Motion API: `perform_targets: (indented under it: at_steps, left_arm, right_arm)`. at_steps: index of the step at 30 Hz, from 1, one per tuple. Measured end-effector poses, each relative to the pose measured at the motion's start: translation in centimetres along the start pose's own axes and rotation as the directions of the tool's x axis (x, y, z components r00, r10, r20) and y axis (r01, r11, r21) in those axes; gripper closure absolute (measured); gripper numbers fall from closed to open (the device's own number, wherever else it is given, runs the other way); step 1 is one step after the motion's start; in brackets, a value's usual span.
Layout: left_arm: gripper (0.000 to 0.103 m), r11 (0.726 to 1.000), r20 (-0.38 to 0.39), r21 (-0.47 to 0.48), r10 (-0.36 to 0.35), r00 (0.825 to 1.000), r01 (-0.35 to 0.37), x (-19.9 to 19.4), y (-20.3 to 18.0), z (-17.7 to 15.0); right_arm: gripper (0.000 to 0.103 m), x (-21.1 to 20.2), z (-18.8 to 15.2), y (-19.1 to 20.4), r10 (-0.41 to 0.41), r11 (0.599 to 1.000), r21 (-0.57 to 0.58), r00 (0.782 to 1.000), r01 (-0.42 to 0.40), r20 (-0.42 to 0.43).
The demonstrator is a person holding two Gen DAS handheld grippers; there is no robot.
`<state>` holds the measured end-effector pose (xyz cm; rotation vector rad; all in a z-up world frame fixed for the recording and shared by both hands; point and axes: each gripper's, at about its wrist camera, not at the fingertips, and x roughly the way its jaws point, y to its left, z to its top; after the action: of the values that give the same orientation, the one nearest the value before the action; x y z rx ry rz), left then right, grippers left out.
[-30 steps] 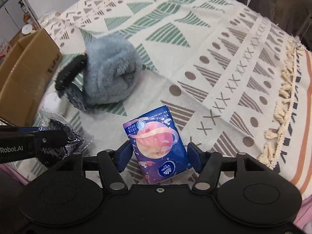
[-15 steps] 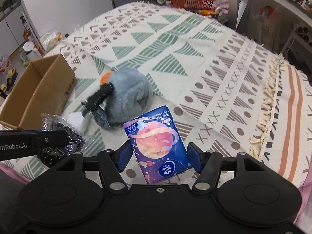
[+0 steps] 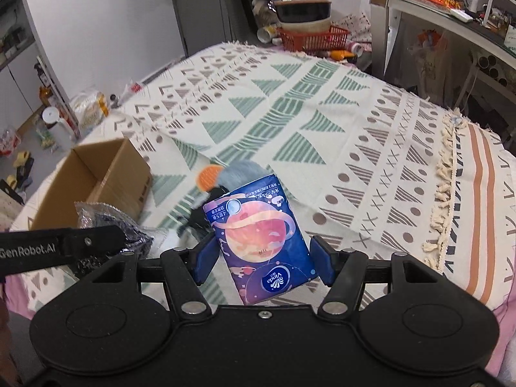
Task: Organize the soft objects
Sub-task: 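Close the right gripper on the blue tissue pack while the left gripper grasps the black bag, then carry the black bag and tissue pack over the box and open both grippers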
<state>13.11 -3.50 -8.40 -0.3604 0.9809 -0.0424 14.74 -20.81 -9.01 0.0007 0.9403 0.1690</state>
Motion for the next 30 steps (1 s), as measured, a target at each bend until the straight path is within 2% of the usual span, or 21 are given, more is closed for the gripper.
perform_targets:
  at_steps: [14, 30]
  left_arm:
    - [0.073, 0.997, 0.068, -0.082, 0.01, 0.998, -0.004, -2.7, 4.7, 0.9]
    - [0.073, 0.984, 0.104, -0.178, 0.047, 0.993, -0.028, -3.5, 12.0, 2.3]
  right_arm:
    - [0.043, -1.8, 1.4, 4.8, 0.055, 0.998, -0.013, 0.997, -0.054, 0.054]
    - [0.043, -0.6, 2.3, 10.7, 0.101, 0.994, -0.047, 0.994, -0.099, 0.039]
